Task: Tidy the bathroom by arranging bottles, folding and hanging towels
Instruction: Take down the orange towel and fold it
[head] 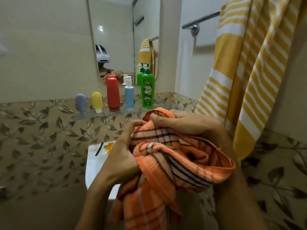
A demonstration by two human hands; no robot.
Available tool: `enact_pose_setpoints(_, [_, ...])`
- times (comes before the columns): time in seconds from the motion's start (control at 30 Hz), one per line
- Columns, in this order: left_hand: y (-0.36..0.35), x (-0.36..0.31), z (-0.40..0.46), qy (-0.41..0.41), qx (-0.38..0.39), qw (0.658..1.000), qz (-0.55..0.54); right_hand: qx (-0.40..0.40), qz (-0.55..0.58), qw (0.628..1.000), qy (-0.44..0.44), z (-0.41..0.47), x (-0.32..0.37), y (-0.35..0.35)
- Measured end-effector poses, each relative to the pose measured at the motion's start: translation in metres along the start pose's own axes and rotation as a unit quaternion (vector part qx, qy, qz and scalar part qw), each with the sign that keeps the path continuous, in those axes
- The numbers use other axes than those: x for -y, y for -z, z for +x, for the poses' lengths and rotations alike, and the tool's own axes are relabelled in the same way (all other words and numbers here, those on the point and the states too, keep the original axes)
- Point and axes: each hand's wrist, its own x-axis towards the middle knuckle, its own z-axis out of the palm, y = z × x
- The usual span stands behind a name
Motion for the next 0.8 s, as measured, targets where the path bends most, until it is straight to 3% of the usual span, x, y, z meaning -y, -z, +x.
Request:
enact_pose_setpoints(0.1, [-0.005,0.007,-0.010,0.019,0.082,0.996,0.016,0.014,-0.060,0.998,0.006,-0.002,-0.008,-0.008])
enact_pose_setpoints(0.17, [0.001,0.009,-0.020,0.090,0.093,0.992,-0.009,0.068,-0.070,0.995,0.022,-0.008,-0.013,-0.008])
enact_pose_setpoints(0.2, [0.000,0.009,-0.023,0.083,0.130,0.987,0.036,0.105,-0.065,0.992,0.033,-0.012,-0.015,-0.008])
enact_pose_setpoints(0.27, [0.002,0.009,-0.037,0.127,0.239,0.953,0.137,0.191,-0.063,0.978,0.056,-0.019,-0.016,-0.009])
enact_pose_setpoints(0.33, [0.009,0.003,-0.054,0.217,0.294,0.911,0.192,0.275,-0.060,0.957,0.068,-0.025,-0.016,-0.013])
enact_pose_setpoints(0.4, [0.013,-0.008,-0.062,0.166,0.342,0.897,0.224,0.326,-0.063,0.940,0.084,-0.030,-0.018,-0.020])
enact_pose_setpoints(0.47, [0.013,-0.017,-0.069,0.087,0.319,0.929,0.165,0.354,-0.062,0.926,0.115,-0.031,-0.022,-0.026])
enact_pose_setpoints(0.57, [0.001,-0.010,-0.066,0.119,0.241,0.963,0.021,0.359,-0.058,0.926,0.105,-0.031,-0.035,-0.032])
enact_pose_setpoints(0.67, [-0.008,0.008,-0.063,0.161,0.188,0.968,-0.044,0.357,-0.073,0.931,0.033,-0.032,-0.052,-0.037])
enact_pose_setpoints(0.8, [-0.012,0.029,-0.078,0.185,0.163,0.965,-0.088,0.282,-0.076,0.956,0.001,-0.040,-0.091,-0.050])
